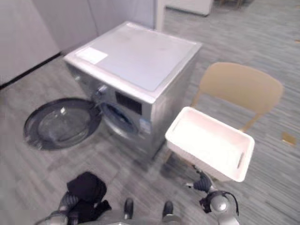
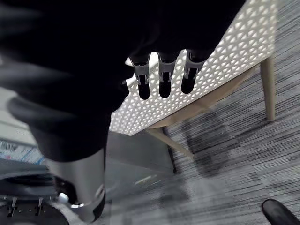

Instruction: Grab the laundry basket,head to the washer,open it,put in the laundry and shut it.

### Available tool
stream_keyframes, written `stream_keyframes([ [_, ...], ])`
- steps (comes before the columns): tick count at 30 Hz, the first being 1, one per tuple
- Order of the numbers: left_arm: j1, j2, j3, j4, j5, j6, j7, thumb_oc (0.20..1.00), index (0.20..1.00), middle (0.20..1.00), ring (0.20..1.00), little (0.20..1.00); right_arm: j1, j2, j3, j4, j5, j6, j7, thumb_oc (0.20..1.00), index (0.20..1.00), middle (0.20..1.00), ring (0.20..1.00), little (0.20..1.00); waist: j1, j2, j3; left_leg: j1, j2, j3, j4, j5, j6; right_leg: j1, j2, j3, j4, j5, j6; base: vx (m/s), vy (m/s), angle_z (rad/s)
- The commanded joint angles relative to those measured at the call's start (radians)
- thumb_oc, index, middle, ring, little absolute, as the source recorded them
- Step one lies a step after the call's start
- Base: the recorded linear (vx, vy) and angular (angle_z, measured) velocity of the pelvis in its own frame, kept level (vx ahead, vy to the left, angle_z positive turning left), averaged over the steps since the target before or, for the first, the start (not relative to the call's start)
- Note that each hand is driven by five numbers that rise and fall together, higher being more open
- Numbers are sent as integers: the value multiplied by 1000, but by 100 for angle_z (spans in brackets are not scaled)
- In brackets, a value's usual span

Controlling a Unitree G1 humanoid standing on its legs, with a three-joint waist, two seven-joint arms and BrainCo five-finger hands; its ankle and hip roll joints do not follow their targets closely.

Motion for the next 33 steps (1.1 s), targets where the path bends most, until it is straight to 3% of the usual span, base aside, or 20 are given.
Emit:
stream_keyframes([
  [1, -42, 57, 23, -74, -52, -44, 31, 200, 200, 200, 200, 200, -60, -18, -11, -30, 17, -14, -59, 1000, 1000, 1000, 1000, 1000, -21, -62, 21, 30, 102, 313, 56, -153, 17, 70, -44, -92, 35, -115, 46, 123, 76, 94],
  [4, -38, 55, 22, -90, -63, -43, 26, 200, 200, 200, 200, 200, -58, -11, -8, -23, 17, -8, -56, 1000, 1000, 1000, 1000, 1000, -25, -54, 16, 43, 112, 344, 41, -161, 21, 79, -53, -127, 43, -120, 50, 123, 143, 103],
  [8, -31, 58, 8, -105, -45, -36, 5, 200, 200, 200, 200, 200, -63, -1, -1, -15, -12, -2, -51, 1000, 1000, 1000, 1000, 1000, -16, -53, 7, 49, 64, 305, 7, -184, 53, 85, -105, -148, 124, -133, 69, 163, 238, 48],
  [9, -33, 67, 2, -112, -35, -37, 4, 200, 200, 200, 200, 200, -66, 3, -2, -21, -11, -3, -53, 1000, 1000, 1000, 1000, 1000, -15, -51, 12, 54, 55, 295, 6, -192, 60, 71, -121, -143, 171, -128, 69, 155, 226, 34],
  [11, -52, 89, -10, -122, -17, -37, 7, 200, 200, 200, 200, 200, -76, 14, 1, -30, -8, -3, -55, 1000, 1000, 1000, 1000, 1000, -28, -52, 32, 61, 32, 263, 15, -216, 82, 5, -136, -57, 294, -127, 75, 142, 207, 49],
  [12, -56, 94, -14, -128, -12, -39, 8, 200, 200, 200, 200, 200, -76, 18, 5, -39, -8, -2, -54, 1000, 1000, 1000, 1000, 1000, -38, -48, 37, 75, 22, 247, 11, -227, 91, -37, -112, 1, 343, -138, 68, 102, 145, 68],
  [13, -56, 94, -14, -129, -12, -39, 8, 200, 200, 200, 200, 200, -76, 18, 5, -39, -8, -2, -54, 1000, 1000, 1000, 1000, 1000, -38, -48, 37, 75, 22, 247, 11, -227, 91, -38, -112, 1, 344, -139, 68, 120, 166, 62],
  [14, -65, 96, -18, -139, -8, -44, 10, 200, 200, 200, 200, 200, -81, 17, 11, -58, -7, -2, -48, 1000, 1000, 1000, 1000, 1000, -62, -37, 48, 99, 9, 223, -6, -214, 101, -122, -43, 95, 366, -138, 46, 132, 99, 60],
  [18, -82, 93, -43, -139, -4, -43, 16, 200, 200, 200, 200, 200, -90, 12, 26, -63, 2, -2, -47, 1000, 1000, 1000, 1000, 1000, -88, -40, 70, 185, -37, 141, -29, -247, 114, -230, 10, 118, 288, -77, 44, 309, 14, 46],
  [21, -84, 86, -49, -134, 5, -45, 13, 200, 200, 200, 200, 200, -88, 13, 27, -60, -9, -1, -46, 1000, 1000, 1000, 1000, 1000, -99, -49, 69, 241, -51, 97, -36, -278, 101, -235, -11, 28, 215, -42, 56, 347, -140, 73],
  [24, -72, 74, -68, -139, 23, -50, -8, 200, 200, 200, 200, 200, -75, 14, 27, -35, 0, -18, -40, 1000, 1000, 1000, 1000, 1000, -108, -58, 39, 250, -27, 102, 31, -298, 56, -160, -6, 23, 152, -35, 41, 275, -193, 80],
  [25, -65, 74, -74, -148, 28, -47, -19, 200, 200, 200, 200, 200, -73, 3, 29, -41, 0, -19, -33, 1000, 1000, 1000, 1000, 1000, -105, -68, 37, 206, -6, 121, 165, -271, 35, -114, 3, 35, 128, -38, 28, 221, -158, 108],
  [26, -66, 71, -75, -144, 27, -49, -18, 200, 200, 200, 200, 200, -73, -2, 34, -40, 2, -22, -32, 1000, 1000, 1000, 1000, 1000, -101, -70, 35, 189, 7, 131, 201, -251, 27, -94, 8, 40, 115, -47, 20, 177, -113, 72],
  [30, -78, 61, -87, -130, 29, -45, -18, 200, 200, 200, 200, 200, -86, -15, 48, -28, -3, -18, -33, 1000, 1000, 1000, 1000, 1000, -77, -76, 43, 116, 23, 125, 227, -258, 29, -45, 21, 71, 87, -72, 8, 81, 0, -63],
  [31, -82, 63, -98, -137, 33, -46, -15, 200, 200, 200, 200, 200, -90, -19, 51, -25, -7, -17, -38, 1000, 1000, 1000, 1000, 1000, -63, -91, 45, 76, 16, 81, 177, -258, 33, -26, 23, 100, 75, -77, 11, 177, 57, -61],
  [33, -92, 68, -114, -140, 37, -46, -7, 200, 200, 200, 200, 200, -93, -21, 59, -8, -4, -18, -44, 1000, 1000, 1000, 1000, 1000, -43, -99, 56, 31, 4, -12, 108, -197, 16, -6, 41, 146, 62, -78, 12, 158, 65, -79],
])
